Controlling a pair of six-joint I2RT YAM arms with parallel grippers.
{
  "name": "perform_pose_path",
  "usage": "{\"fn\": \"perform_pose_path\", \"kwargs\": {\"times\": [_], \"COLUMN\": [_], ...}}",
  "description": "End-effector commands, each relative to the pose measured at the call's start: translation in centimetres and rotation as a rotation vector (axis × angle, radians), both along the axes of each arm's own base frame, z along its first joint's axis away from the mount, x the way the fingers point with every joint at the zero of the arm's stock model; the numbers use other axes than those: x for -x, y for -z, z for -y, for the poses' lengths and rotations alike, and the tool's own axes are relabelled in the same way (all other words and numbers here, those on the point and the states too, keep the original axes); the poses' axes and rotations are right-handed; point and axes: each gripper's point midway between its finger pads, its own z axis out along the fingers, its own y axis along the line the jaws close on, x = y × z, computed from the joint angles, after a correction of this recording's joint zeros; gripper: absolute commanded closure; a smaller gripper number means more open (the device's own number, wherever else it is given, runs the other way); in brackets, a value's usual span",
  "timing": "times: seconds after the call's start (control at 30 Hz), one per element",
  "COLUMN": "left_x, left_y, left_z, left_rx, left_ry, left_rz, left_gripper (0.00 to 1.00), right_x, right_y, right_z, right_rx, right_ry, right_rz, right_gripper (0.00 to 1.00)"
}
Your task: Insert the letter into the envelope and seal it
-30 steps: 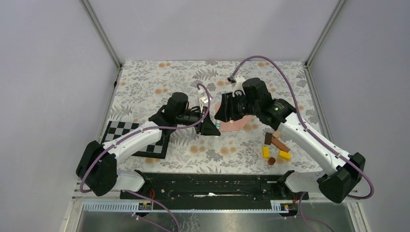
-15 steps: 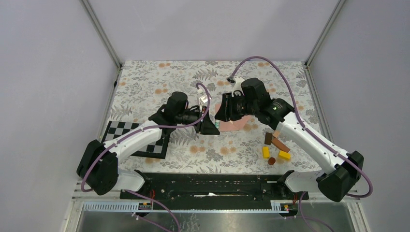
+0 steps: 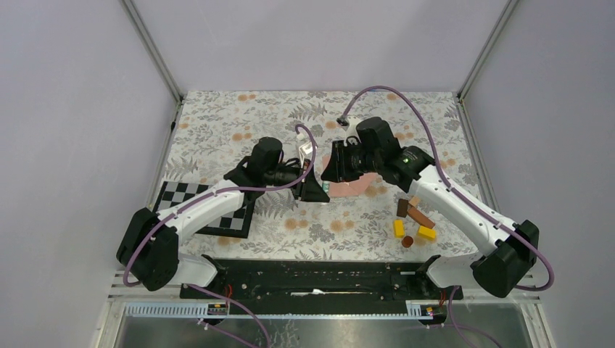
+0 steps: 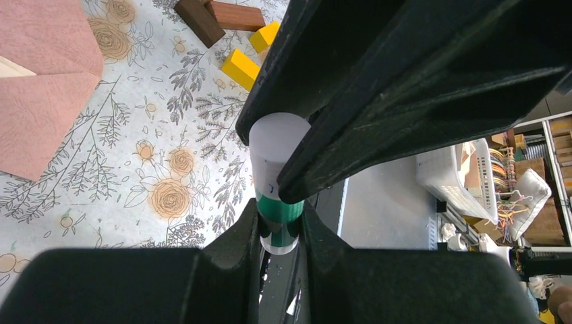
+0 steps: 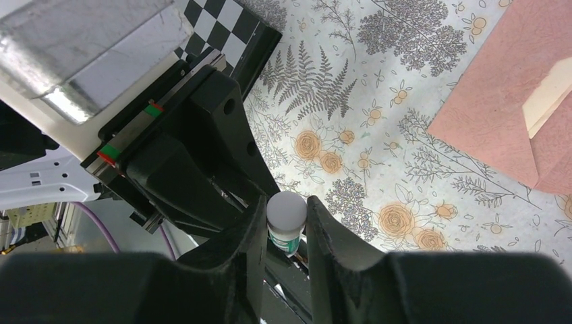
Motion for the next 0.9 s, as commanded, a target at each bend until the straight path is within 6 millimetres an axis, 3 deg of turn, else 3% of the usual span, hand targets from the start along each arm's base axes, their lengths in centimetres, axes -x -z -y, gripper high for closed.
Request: {"fn": "perform_pose_path", "kwargs": {"times": [0.0,0.33,0.47,0.57,0.67,0.77,0.87], "left_x": [-0.9,-0.9,-1.2,-2.0,-3.1,-3.9,-4.2], "left_y": [-1.2,1.6,2.4,2.9,2.3,0.9,-0.6], "left_z": [0.1,-0.9,-1.2,-1.8,-2.5,-3.0,-3.3], "left_rx": [0.019,-0.078,-0.117,-0.144,-0.14,-0.116,-0.091], "left_ry": [-0.018,-0.063,-0.089,-0.145,-0.214,-0.255,-0.269], "left_rz": [0.047,-0.005,-0.017,-0.031,-0.056,-0.061,-0.056], "left_gripper": [1.0,1.0,1.0,1.0,1.0,1.0,1.0], "right_x": [-1.5,-4.2,-6.0,-9.0,-12.2,-14.2,-15.3], "right_y": [-1.5,-3.8,-3.8,-1.8,1.9,5.3,8.8], "right_z": [0.2,0.3,1.8,5.5,11.1,15.5,18.5], "right_rx": [0.019,-0.012,0.001,0.102,0.298,0.433,0.492], "right_ry": [0.057,0.117,0.181,0.337,0.562,0.75,0.886], "right_rz": [0.062,0.09,0.098,0.121,0.166,0.204,0.203], "right_gripper": [0.82,0.88,0.88,0.88,0.85,0.84,0.86]}}
